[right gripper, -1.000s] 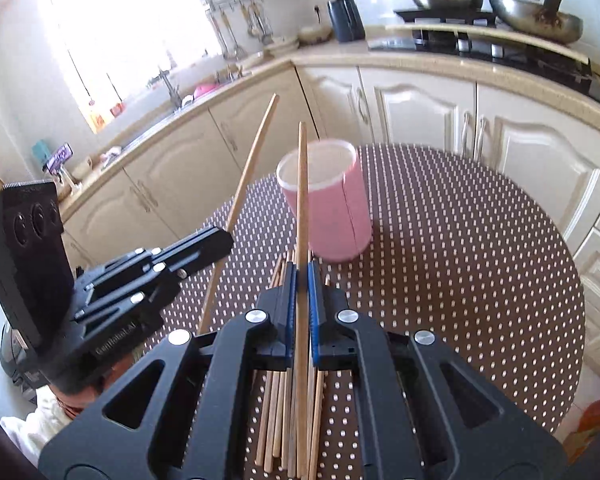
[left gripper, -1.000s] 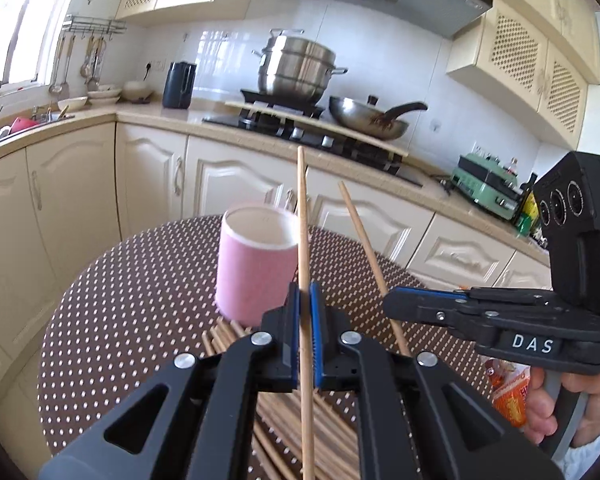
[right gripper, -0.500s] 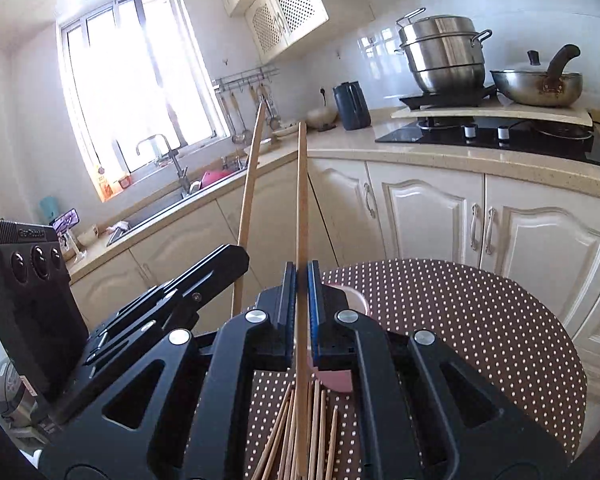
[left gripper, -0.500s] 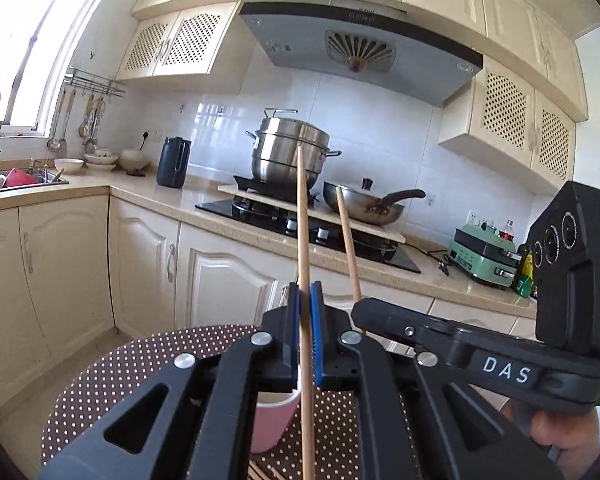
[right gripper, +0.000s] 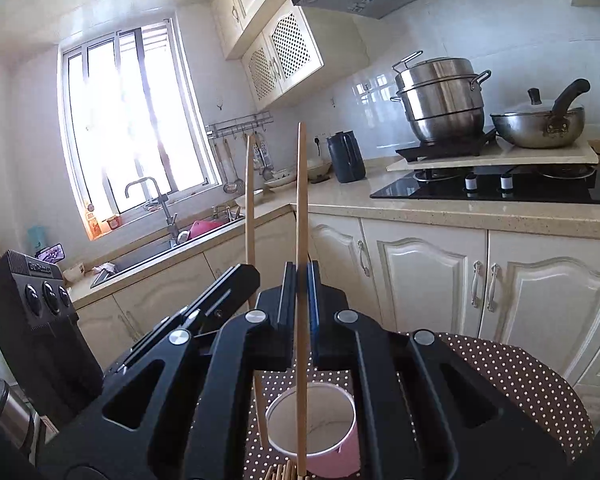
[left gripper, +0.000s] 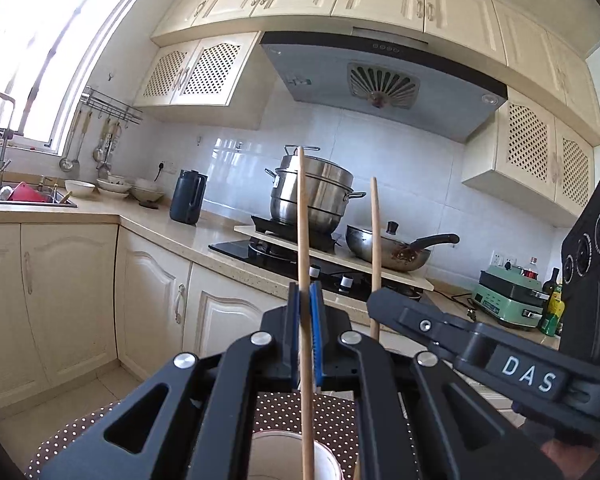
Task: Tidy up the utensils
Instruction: 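Lift the chopstick with the right gripper and carry it over the pink cup, then lower the chopstick into the pink cup and open the right gripper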
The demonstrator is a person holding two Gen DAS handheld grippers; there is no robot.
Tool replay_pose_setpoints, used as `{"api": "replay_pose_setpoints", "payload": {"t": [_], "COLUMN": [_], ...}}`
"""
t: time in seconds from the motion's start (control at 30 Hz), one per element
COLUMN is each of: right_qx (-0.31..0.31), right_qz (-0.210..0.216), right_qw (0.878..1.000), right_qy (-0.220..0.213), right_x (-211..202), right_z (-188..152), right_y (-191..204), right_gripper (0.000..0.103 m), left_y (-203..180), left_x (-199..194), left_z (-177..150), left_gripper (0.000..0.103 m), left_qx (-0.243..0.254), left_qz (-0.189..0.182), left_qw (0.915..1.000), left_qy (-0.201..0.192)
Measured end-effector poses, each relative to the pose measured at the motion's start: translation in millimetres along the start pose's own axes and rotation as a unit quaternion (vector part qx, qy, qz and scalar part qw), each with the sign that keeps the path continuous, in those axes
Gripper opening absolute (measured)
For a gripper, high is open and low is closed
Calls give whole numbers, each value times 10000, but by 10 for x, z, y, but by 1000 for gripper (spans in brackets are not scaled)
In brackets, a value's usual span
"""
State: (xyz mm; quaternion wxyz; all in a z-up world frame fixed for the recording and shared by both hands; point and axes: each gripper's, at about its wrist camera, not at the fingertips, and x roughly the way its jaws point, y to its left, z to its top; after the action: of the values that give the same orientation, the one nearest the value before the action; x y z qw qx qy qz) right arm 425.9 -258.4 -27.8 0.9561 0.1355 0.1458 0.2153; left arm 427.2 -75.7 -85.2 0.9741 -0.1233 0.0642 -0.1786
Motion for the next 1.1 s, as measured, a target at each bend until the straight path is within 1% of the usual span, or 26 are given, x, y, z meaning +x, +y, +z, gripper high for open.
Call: {"api": "replay_pose_setpoints", "payload": {"t": [0.3,0.5,0.63,0.9,1.1], "right_qx": [37,81,40,-81,-130], "right_qz": [-37,-86,-33,-7,-44], "right_qw": [9998,9994,9996,9999,9998], "right_qy": [-214,-327,-287,-73,115], "right_x": [118,138,154,108,42], "right_z": [-76,-145,-172,-378,-481], "right_y": [-110,-195,-186,-142,-133], "right_gripper": [6,6,6,6,6], "left_y": [120,152,153,127,141], "left_x": [143,191,207,107,24], "left_z": [-162,-275,-329,-483,-524], "left_gripper": [6,6,6,6,6], "left_qx": [-48,42,81,297,266], "left_qz": [152,252,243,197,158], "left_qw": [9998,9996,9994,9983,9975], "left_qy": [100,152,245,471,633]}}
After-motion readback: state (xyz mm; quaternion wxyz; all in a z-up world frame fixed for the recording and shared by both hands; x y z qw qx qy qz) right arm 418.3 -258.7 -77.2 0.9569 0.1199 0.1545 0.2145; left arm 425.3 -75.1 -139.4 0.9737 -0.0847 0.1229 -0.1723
